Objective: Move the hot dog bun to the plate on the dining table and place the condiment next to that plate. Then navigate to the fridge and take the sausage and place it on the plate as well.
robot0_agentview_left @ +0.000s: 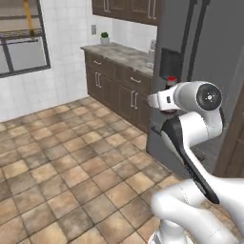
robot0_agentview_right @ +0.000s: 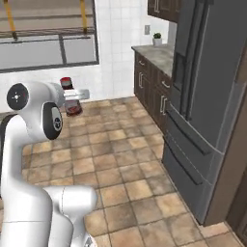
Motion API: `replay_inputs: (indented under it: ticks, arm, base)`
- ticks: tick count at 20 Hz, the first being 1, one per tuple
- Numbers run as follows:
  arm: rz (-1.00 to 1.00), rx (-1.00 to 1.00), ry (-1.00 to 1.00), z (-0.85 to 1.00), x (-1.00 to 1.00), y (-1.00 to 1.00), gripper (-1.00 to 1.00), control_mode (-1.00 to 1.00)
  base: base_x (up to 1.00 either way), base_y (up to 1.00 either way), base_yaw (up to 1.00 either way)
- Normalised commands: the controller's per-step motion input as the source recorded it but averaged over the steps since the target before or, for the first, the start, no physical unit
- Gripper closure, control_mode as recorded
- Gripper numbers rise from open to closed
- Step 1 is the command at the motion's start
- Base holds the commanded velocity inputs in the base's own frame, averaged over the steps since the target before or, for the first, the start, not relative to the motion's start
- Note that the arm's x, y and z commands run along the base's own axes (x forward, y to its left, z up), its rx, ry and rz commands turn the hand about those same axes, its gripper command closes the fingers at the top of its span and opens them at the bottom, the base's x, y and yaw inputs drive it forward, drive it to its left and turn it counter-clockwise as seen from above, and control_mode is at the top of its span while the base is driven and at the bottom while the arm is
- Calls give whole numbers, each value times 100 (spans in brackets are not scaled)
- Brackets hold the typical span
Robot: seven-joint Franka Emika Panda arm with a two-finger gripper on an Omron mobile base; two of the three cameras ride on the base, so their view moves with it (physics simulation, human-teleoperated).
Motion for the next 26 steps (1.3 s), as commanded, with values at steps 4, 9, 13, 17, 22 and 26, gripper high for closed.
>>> replay_inputs:
  ticks: [4,9,13,17,22,26]
  arm:
    - [0,0,0,0,0,0,100,100]
    - [0,0,0,0,0,0,100,100]
    - [0,0,0,0,0,0,100,100]
    - [0,0,0,0,0,0,100,100]
    - [0,0,0,0,0,0,100,100]
    - [0,0,0,0,0,0,100,100]
  base:
    - [-2,0,86]
    - [0,0,88]
    - [0,0,90]
    - [9,0,90]
    - [31,0,88]
    - [80,-1,72]
